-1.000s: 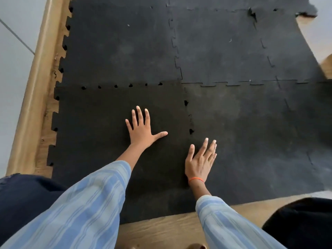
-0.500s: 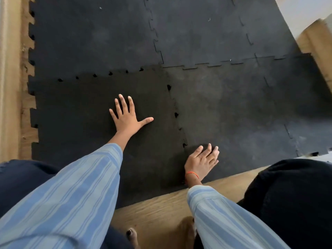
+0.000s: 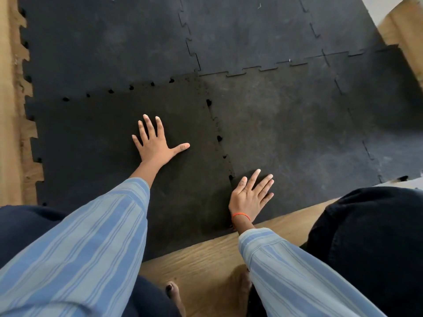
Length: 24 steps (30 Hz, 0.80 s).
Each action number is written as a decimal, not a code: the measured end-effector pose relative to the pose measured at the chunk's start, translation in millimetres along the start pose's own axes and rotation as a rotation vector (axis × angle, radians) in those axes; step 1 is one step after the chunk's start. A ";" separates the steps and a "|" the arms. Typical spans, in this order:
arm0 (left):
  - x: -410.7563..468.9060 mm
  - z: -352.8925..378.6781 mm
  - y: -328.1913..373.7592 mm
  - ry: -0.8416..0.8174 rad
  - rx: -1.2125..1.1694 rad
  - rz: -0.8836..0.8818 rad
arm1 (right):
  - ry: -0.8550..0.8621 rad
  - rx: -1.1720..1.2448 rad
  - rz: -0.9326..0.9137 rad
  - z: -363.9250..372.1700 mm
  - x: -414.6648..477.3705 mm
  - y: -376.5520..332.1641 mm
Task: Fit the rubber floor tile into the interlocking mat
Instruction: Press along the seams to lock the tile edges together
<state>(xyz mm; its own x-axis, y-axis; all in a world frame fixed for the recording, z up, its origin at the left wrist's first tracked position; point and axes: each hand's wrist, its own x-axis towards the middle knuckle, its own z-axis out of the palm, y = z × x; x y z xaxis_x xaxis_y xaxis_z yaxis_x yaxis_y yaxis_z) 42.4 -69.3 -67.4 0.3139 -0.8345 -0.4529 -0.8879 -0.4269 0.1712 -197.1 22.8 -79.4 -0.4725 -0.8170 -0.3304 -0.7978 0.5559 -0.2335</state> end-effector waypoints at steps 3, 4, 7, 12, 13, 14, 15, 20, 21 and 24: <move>-0.6 -1.6 -0.1 -0.005 0.003 0.001 | -0.006 -0.008 -0.004 -1.0 -1.8 0.1; -0.6 -1.7 -0.2 -0.008 0.004 0.002 | -0.007 -0.010 -0.007 -0.8 -3.2 0.2; -1.0 -1.5 -2.2 -0.010 0.010 0.004 | 0.000 -0.018 -0.020 1.8 -7.9 1.4; -2.2 -1.5 -4.1 -0.008 0.005 0.010 | 0.013 -0.001 -0.004 4.1 -8.4 1.1; -2.3 -1.5 -3.8 -0.009 0.004 0.011 | 0.023 0.017 0.000 4.0 -8.0 0.7; -2.1 -0.7 -3.6 -0.009 0.003 0.011 | 0.042 0.049 0.003 3.9 -7.2 0.5; -1.7 -0.2 -3.6 -0.009 0.004 0.011 | 0.074 0.097 0.013 3.3 -6.5 0.5; -0.8 0.7 -3.2 -0.032 0.003 0.011 | 0.230 0.236 0.048 -1.9 6.1 3.3; -0.6 0.9 -3.3 -0.030 0.002 0.009 | 0.237 0.218 0.028 -0.7 8.0 4.4; -0.2 1.1 -3.3 -0.021 0.001 0.003 | 0.252 0.199 0.010 3.9 10.7 4.9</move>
<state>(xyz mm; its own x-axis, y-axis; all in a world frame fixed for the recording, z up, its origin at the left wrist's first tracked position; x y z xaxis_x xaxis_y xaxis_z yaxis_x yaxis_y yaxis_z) 45.0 -67.3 -68.9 0.3041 -0.8284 -0.4703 -0.8891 -0.4241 0.1720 -204.7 17.4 -87.7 -0.5776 -0.8099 -0.1025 -0.7157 0.5627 -0.4136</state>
